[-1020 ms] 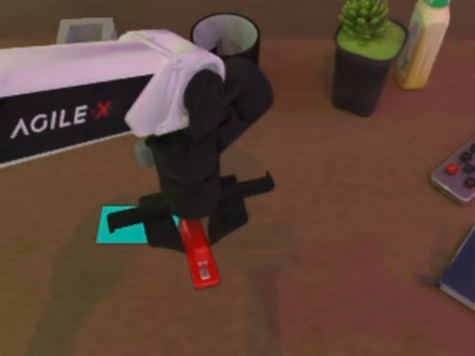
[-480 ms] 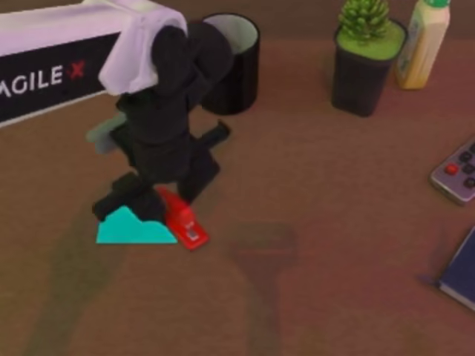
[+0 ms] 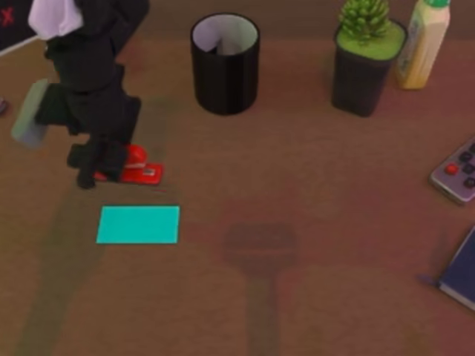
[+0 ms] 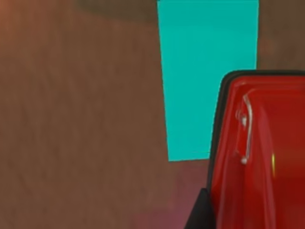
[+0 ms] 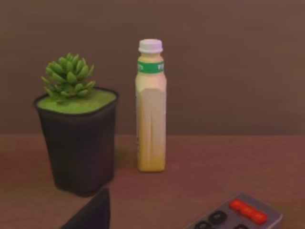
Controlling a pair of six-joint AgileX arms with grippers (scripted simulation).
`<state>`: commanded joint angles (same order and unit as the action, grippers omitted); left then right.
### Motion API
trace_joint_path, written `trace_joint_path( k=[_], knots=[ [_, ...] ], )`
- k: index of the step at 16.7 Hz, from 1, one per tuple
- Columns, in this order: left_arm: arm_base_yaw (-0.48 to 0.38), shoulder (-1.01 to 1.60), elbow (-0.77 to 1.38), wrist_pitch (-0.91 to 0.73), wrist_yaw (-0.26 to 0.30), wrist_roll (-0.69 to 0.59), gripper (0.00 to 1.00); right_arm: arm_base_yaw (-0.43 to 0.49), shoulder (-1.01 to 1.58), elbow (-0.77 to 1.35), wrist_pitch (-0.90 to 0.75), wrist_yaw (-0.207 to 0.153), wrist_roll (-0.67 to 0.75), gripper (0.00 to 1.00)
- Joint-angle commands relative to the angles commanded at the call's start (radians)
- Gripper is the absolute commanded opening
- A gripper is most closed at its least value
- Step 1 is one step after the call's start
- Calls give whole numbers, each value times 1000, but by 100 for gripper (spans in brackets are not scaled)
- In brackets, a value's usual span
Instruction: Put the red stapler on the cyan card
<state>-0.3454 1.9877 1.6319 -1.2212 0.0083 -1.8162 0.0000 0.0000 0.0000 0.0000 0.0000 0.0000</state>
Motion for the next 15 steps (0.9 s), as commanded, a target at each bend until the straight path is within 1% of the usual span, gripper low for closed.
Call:
trace_joint_path(
  k=[3, 9, 11, 15],
  knots=[
    [35, 0, 19, -6, 2, -60, 0, 0, 0, 0, 0, 0, 0, 100],
    [32, 2, 3, 12, 1, -59, 0, 0, 0, 0, 0, 0, 0, 100],
    [33, 18, -38, 67, 2, -62, 0, 0, 0, 0, 0, 0, 0, 100],
    [31, 74, -156, 247, 1, -67, 0, 0, 0, 0, 0, 0, 0, 100]
  ],
)
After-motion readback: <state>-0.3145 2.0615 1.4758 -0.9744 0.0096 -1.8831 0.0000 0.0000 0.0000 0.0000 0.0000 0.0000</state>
